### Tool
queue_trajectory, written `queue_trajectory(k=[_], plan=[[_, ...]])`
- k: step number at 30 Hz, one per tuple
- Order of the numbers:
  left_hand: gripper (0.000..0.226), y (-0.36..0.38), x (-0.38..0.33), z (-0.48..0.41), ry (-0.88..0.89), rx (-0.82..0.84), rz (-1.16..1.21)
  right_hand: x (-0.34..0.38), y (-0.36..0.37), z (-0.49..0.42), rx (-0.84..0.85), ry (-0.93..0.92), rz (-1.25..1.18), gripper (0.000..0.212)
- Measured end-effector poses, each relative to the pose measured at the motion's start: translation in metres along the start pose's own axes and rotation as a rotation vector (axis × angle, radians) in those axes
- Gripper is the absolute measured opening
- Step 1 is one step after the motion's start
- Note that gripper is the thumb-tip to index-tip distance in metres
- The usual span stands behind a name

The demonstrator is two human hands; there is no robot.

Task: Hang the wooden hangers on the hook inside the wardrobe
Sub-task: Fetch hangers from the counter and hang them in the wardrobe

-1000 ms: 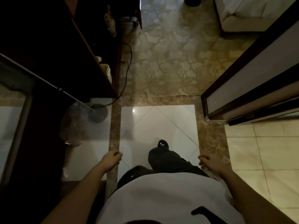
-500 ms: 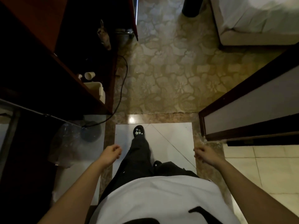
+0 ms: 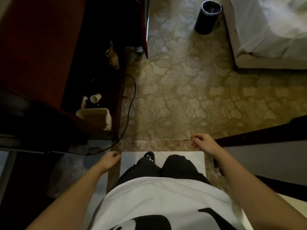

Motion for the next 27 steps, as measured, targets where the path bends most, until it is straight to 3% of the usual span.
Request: queue_trajectory(k=[6,11,18,22,27], plan=[[0.014,-0.033,-0.099,-0.074,0.171,0.037,0.080,-0.015,-0.027,-0.032,0.032,0.165,0.010,0.016],[0.015,-0.045,-0.152,-0.124,0.180,0.005,0.149,0.008,-0.068,-0.076,0.059,0.219,0.128,0.025],[0.019,-0.037,-0.153,-0.156,-0.062,-0.079,0.147,0.134,-0.138,-0.156,0.151,0.030,0.279,0.026],[0.022,-0.022,-0.158,-0.161,-0.122,-0.146,0.234,0.226,-0.163,-0.186,0.186,-0.138,0.334,0.031],[0.017,-0.016,-0.171,-0.168,-0.180,-0.205,0.329,0.302,-0.166,-0.208,0.241,-0.218,0.401,0.032]])
Point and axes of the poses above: each hand's wrist, its own z-axis away from the middle knuckle, its own y-axis out of the palm, x = y × z, the point moved 3 cm from there along -z, towards the middle knuckle, and after that the axes turned 13 degrees about y, right-handed, at the moved point
